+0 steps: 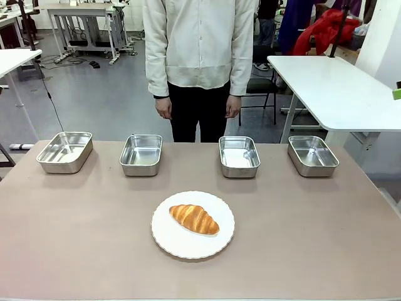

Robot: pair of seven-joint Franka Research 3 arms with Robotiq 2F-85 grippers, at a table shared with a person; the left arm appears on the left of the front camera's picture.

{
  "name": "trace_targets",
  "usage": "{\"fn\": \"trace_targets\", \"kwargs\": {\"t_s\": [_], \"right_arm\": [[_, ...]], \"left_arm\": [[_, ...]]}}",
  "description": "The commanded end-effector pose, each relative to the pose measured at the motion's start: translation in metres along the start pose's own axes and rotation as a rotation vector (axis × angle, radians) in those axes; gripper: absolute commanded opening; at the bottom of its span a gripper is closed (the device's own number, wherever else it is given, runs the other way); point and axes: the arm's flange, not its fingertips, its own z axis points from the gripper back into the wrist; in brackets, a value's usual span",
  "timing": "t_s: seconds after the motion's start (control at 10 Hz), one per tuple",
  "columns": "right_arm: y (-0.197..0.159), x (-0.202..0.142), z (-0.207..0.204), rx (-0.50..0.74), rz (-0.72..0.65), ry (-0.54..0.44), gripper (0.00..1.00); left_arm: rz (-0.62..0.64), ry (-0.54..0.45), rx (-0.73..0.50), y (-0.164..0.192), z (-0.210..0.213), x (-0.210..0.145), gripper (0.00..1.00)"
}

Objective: Place the bread in the container.
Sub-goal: Place the Butter Roll into the Airtight Container indicated by the human.

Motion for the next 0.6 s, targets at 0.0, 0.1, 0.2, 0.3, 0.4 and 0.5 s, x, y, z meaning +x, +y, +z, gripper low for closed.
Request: {"fn": "trace_targets", "kwargs": {"t_s": [0.0,0.1,0.2,0.3,0.4,0.5], "right_arm": [[-0.0028,0.0021,-0.0005,-0.004,0.028,-0.041,1.0],[-0.0024,0.0024,-0.0004,-0.002,0.033,-0.044,1.0],[-0.0017,0.0024,-0.0011,0.014,0.047,-0.04,1.0],[0.0003,0.0017,-0.0001,-0.003,0.0,-0.012,1.0],[0.0003,0.0017,-0.0001,-0.003,0.0,-0.012,1.0],[0.0003,0.0017,-0.0001,-0.003,0.0,-0.012,1.0]], "left_arm": [[0.04,-0.038,0.014,-0.0027,-0.0046,0.0012,1.0],[0.019,-0.07,0.017,-0.0057,-0.0029,0.0022,1.0],[-0.004,-0.089,0.035,-0.0071,-0.0014,0.0027,1.0],[-0.023,-0.096,0.042,-0.0066,-0.0013,0.0018,1.0],[0.016,-0.038,0.009,-0.0012,0.0011,0.0033,1.0],[0.016,-0.038,0.009,-0.0012,0.0011,0.0033,1.0]]}}
